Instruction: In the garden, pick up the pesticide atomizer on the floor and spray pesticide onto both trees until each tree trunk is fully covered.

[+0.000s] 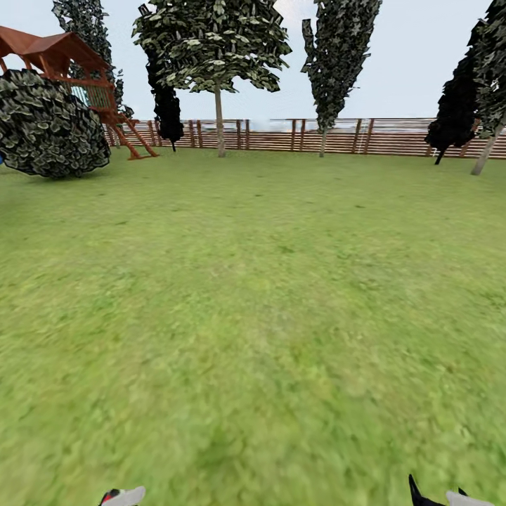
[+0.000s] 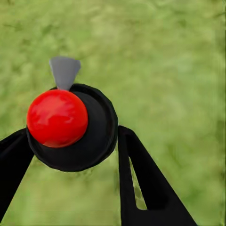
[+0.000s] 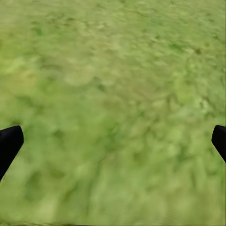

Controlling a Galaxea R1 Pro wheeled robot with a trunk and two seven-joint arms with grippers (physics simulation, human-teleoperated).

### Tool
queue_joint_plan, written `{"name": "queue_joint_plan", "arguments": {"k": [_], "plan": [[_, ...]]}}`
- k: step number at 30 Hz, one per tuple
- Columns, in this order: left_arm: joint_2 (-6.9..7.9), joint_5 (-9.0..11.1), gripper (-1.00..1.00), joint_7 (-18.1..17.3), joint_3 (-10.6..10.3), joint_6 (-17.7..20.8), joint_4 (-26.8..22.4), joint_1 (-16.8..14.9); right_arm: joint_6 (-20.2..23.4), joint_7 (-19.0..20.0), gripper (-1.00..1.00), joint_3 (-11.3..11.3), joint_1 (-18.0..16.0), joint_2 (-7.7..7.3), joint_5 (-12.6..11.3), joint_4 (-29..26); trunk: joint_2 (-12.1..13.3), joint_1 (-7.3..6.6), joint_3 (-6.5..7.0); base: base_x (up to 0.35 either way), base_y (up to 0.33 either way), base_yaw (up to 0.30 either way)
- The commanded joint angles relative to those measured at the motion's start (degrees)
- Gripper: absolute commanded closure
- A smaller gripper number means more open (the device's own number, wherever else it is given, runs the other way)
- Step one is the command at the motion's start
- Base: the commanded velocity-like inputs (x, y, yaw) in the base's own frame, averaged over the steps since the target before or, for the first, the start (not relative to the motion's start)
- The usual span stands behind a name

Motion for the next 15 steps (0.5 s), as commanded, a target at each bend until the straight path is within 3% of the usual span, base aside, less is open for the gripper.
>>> {"name": "queue_joint_plan", "arguments": {"k": [1, 5, 10, 15], "plan": [[0.01, -0.4, 1.00, -0.6, -0.4, -0.2, -2.7, 1.7, -0.1, 0.0, -1.00, 0.0, 0.0, 0.07, 2.0, 0.1, 0.0, 0.00, 0.00, 0.313, 0.115, 0.000], [-0.04, -0.9, 1.00, -2.7, -0.9, 0.2, -8.2, 4.7, -0.1, -0.1, -1.00, -0.1, 0.0, 0.29, 5.1, 0.2, 0.0, 0.00, 0.00, 0.313, 0.115, 0.000], [-0.29, -0.9, 1.00, -2.9, -0.8, 0.7, -8.5, 5.0, -0.1, -0.2, -1.00, -0.3, 0.0, 0.07, 5.3, 0.2, 0.0, 0.00, 0.00, 0.288, 0.094, 0.149], [-0.36, -0.4, 1.00, -2.5, -0.3, 0.9, -9.1, 5.0, 0.0, -0.3, -1.00, -0.3, 0.0, 0.05, 5.3, 0.3, 0.0, 0.00, 0.00, 0.045, 0.011, 0.269]]}}
